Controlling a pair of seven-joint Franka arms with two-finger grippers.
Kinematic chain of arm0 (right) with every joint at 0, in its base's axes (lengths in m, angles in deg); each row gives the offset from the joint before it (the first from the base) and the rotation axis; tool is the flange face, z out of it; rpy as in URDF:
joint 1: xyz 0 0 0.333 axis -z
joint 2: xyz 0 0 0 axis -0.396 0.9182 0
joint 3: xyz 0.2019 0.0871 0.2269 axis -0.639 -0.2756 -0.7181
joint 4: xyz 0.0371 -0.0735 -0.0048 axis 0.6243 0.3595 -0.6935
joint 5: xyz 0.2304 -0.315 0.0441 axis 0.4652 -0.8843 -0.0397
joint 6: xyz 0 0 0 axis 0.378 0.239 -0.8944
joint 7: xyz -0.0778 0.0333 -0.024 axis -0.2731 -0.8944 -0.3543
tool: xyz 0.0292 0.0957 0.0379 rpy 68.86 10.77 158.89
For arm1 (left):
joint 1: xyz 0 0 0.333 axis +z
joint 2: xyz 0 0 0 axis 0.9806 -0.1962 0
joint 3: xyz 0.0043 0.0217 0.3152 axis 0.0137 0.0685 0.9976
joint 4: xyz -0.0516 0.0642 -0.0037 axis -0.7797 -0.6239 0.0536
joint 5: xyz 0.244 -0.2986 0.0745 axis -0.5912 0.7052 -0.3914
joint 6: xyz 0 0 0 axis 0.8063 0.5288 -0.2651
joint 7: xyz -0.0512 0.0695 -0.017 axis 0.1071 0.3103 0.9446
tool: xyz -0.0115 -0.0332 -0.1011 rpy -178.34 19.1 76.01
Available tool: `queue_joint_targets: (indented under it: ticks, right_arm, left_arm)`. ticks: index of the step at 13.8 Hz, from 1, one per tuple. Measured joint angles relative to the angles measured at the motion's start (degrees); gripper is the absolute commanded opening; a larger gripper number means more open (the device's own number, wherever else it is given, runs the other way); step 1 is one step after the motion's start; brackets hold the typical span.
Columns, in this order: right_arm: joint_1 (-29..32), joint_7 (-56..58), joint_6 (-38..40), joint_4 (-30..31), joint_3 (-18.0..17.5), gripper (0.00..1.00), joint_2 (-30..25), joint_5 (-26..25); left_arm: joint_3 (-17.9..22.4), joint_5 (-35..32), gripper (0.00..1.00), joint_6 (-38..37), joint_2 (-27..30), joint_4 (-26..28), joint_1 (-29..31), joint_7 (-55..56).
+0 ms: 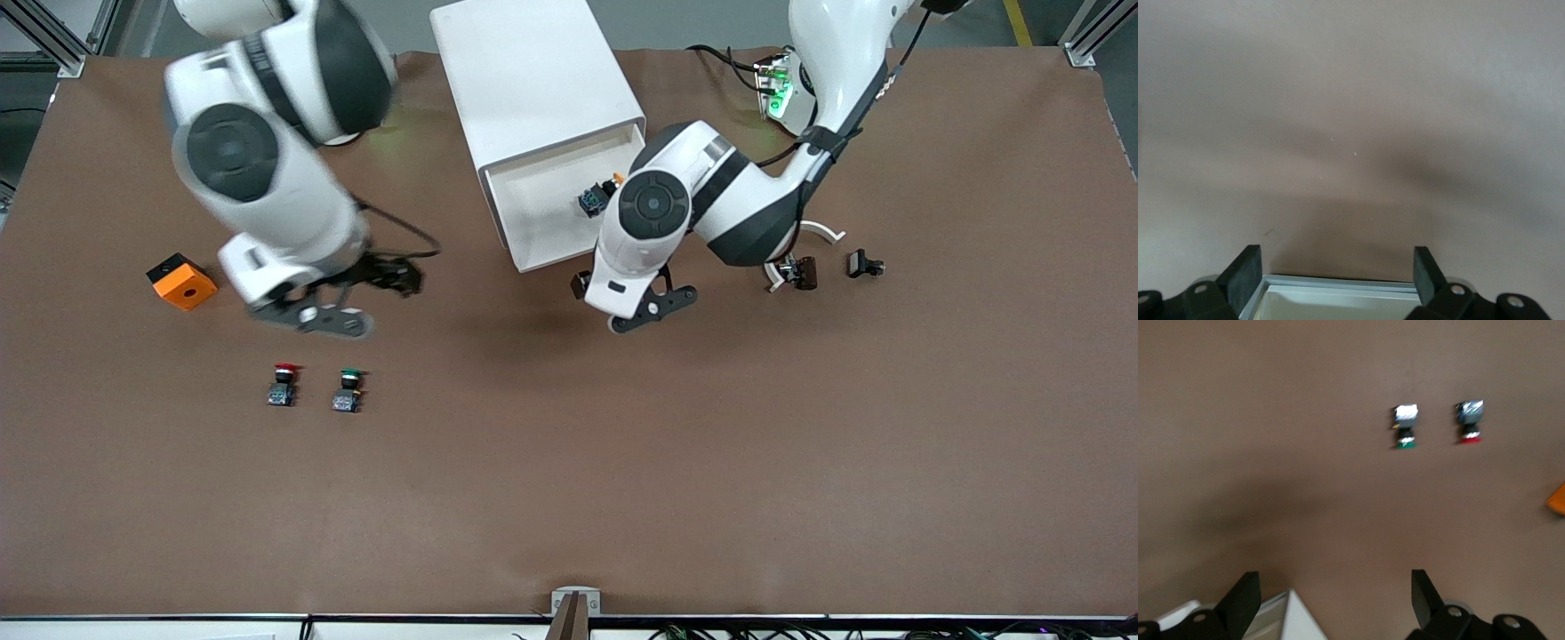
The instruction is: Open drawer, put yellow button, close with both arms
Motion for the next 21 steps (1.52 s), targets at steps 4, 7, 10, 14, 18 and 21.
queue_joint_targets:
  ticks: [4,7,10,14,18,21]
  right_arm:
    - [8.26,13.83,2.83,0.01,0.01,1.00,-0.73,-1.55]
    - [13.07,20.79,4.74,-0.02,0.02,1.00,-1.00,-2.01]
    - [16.93,24.63,5.29,-0.04,-0.01,1.00,-2.31,-2.01]
    - [20.17,27.92,5.50,-0.01,-0.06,1.00,-2.61,-2.02]
    - [22.89,31.00,5.97,-0.01,-0.08,1.00,-2.63,-2.02]
    - [24.07,31.53,7.21,-0.01,-0.10,1.00,-2.81,-1.99]
  left_arm:
    - [-3.45,-2.58,1.00,6.03,2.16,7.69,-0.27,-0.80]
    - [-5.74,-3.36,1.00,6.35,3.48,10.08,-0.40,-0.80]
    - [-7.54,-3.36,1.00,6.35,4.94,12.38,-0.41,-0.80]
    - [-10.09,-3.36,1.00,6.36,5.72,14.30,-0.43,-0.60]
    - [-13.06,-3.37,1.00,6.36,5.72,15.20,-0.44,2.73]
    - [-14.39,-3.37,1.00,6.36,5.72,15.71,-0.44,4.46]
